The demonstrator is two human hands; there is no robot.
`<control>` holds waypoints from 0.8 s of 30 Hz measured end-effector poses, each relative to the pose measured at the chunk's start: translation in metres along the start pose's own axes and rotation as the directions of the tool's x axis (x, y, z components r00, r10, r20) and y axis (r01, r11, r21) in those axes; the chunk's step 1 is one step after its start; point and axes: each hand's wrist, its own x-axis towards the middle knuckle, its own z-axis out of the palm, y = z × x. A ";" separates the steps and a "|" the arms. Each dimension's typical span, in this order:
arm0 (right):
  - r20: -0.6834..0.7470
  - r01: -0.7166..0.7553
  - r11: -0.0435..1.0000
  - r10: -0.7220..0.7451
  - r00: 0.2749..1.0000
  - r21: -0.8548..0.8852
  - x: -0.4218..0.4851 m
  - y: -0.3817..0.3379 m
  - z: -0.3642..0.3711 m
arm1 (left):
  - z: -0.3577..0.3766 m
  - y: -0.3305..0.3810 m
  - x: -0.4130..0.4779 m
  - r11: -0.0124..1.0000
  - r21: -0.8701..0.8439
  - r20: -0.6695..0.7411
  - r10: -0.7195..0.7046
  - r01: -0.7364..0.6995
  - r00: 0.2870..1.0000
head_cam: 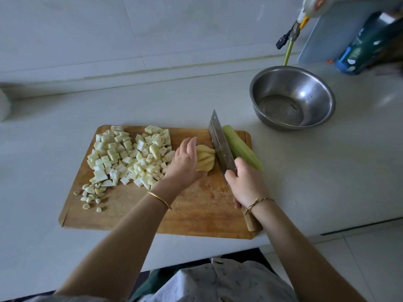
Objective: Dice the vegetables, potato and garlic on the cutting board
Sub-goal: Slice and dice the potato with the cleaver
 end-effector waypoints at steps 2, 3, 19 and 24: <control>-0.005 0.010 1.000 -0.010 1.000 -0.012 0.002 -0.001 0.001 | 0.002 0.002 -0.002 1.000 0.001 -0.031 -0.019 0.019 0.999; -0.003 0.011 1.000 -0.011 1.000 -0.021 0.003 -0.001 0.002 | 0.003 0.002 -0.003 1.000 0.006 -0.038 -0.013 0.013 0.999; -0.003 0.037 0.998 -0.037 0.999 -0.045 0.007 0.000 0.002 | 0.028 0.006 -0.003 0.998 -0.055 -0.297 0.024 -0.042 0.955; -0.086 0.047 0.999 -0.045 0.995 0.018 0.008 -0.006 -0.004 | 0.041 0.010 -0.004 0.999 -0.027 -0.401 0.020 -0.033 0.916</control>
